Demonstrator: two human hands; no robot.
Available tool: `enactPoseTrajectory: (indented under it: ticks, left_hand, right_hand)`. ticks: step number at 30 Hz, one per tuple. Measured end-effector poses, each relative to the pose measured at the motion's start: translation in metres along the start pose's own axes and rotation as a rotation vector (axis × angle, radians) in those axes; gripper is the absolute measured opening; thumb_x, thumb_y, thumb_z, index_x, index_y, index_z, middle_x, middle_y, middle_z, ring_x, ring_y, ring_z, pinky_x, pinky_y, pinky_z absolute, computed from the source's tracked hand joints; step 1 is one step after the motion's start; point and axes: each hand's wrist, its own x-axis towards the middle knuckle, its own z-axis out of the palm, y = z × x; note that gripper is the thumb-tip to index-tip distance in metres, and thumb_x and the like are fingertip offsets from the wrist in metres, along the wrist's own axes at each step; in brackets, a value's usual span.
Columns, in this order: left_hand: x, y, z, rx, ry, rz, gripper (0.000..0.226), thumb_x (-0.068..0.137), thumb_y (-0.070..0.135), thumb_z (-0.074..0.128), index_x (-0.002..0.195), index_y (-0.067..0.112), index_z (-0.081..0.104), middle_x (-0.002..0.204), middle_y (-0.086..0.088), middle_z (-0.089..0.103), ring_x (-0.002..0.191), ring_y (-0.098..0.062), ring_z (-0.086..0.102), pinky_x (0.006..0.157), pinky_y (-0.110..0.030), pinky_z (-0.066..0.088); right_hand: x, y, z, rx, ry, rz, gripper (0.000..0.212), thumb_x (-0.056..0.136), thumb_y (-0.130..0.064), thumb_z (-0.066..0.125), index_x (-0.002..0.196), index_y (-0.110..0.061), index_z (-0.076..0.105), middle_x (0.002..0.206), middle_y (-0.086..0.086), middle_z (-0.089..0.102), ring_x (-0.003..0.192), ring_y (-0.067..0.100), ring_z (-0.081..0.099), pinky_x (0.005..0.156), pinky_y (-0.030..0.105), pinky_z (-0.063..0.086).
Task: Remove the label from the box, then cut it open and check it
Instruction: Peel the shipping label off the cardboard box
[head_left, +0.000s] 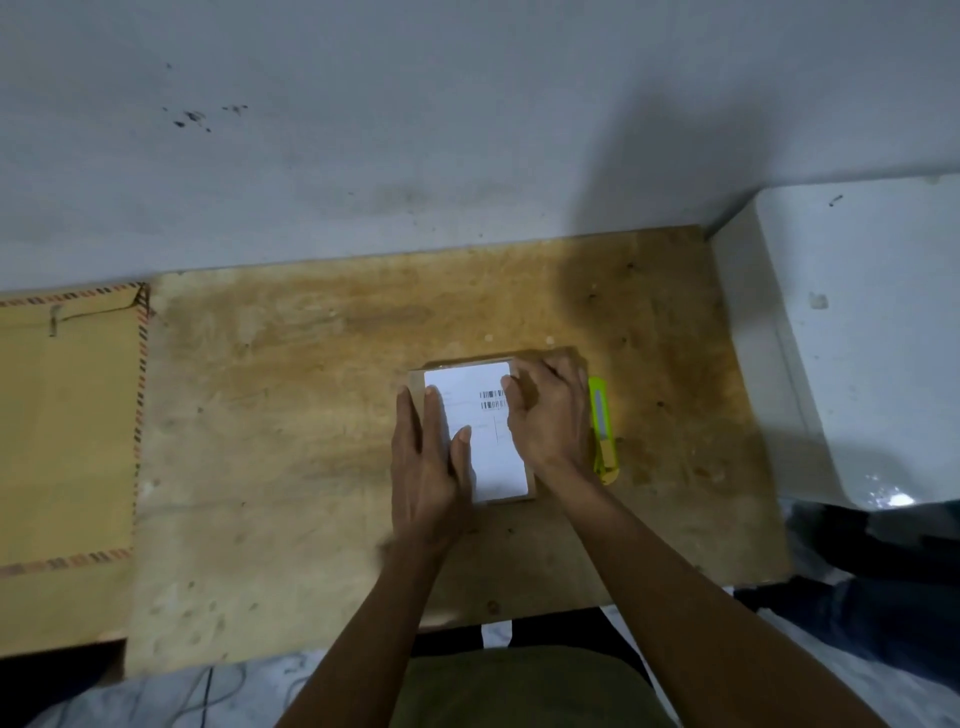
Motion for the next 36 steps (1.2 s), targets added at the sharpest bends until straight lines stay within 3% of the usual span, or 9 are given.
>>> enactPoseTrajectory:
  ticks: [7,13,22,27,31,36]
  left_hand:
    - [0.000,0.003,0.001,-0.013,-0.009,-0.046,0.063,0.102,0.038,0.042,0.158,0.019,0.019,0.167,-0.010,0.002,0.153,-0.025,0.010,0.116,-0.046,0.034]
    - [0.000,0.001,0.002,-0.008,-0.011,-0.042,0.065,0.103,0.036,0.045,0.158,0.027,0.012,0.167,-0.007,0.000,0.153,-0.024,0.011,0.116,-0.045,0.035]
    - [-0.001,0.001,0.002,-0.002,0.001,-0.042,0.064,0.102,0.039,0.042,0.159,0.024,0.015,0.167,-0.009,0.002,0.152,-0.026,0.014,0.114,-0.045,0.038]
    - [-0.001,0.001,0.001,0.021,0.006,-0.029,0.063,0.102,0.040,0.040,0.158,0.021,0.017,0.166,-0.012,0.005,0.152,-0.029,0.016,0.111,-0.048,0.040]
    - [-0.001,0.001,0.002,0.027,0.004,-0.027,0.064,0.102,0.043,0.036,0.158,0.019,0.017,0.166,-0.012,0.004,0.152,-0.028,0.015,0.111,-0.048,0.040]
    - [0.000,0.000,0.004,0.030,0.026,-0.011,0.064,0.102,0.043,0.036,0.157,0.015,0.021,0.165,-0.016,0.008,0.151,-0.031,0.018,0.112,-0.049,0.039]
  right_hand:
    - [0.001,-0.001,-0.001,-0.002,0.015,-0.053,0.016,0.088,-0.023,0.067,0.100,-0.019,0.076,0.097,0.002,0.066,0.093,0.027,0.056,0.081,0.037,0.049]
    - [0.003,-0.011,-0.002,0.083,-0.003,0.051,0.018,0.088,-0.024,0.068,0.102,-0.016,0.075,0.106,0.006,0.065,0.107,0.025,0.053,0.088,0.034,0.045]
    - [0.010,-0.012,0.003,0.100,-0.045,0.069,0.006,0.088,-0.022,0.067,0.092,-0.019,0.071,0.103,0.004,0.061,0.106,0.024,0.053,0.084,0.037,0.049]
    - [0.018,-0.011,0.003,0.063,-0.067,0.078,0.009,0.090,-0.022,0.064,0.081,-0.022,0.066,0.098,0.003,0.064,0.107,0.024,0.052,0.079,0.027,0.038]
    - [0.019,-0.013,0.004,-0.110,-0.125,0.036,0.009,0.095,-0.023,0.056,0.093,-0.020,0.064,0.116,0.006,0.061,0.124,0.029,0.046,0.097,0.042,0.043]
    - [0.012,-0.012,0.010,-0.321,-0.100,-0.058,0.019,0.098,-0.027,0.046,0.109,-0.018,0.058,0.119,0.008,0.057,0.116,0.029,0.048,0.094,0.043,0.042]
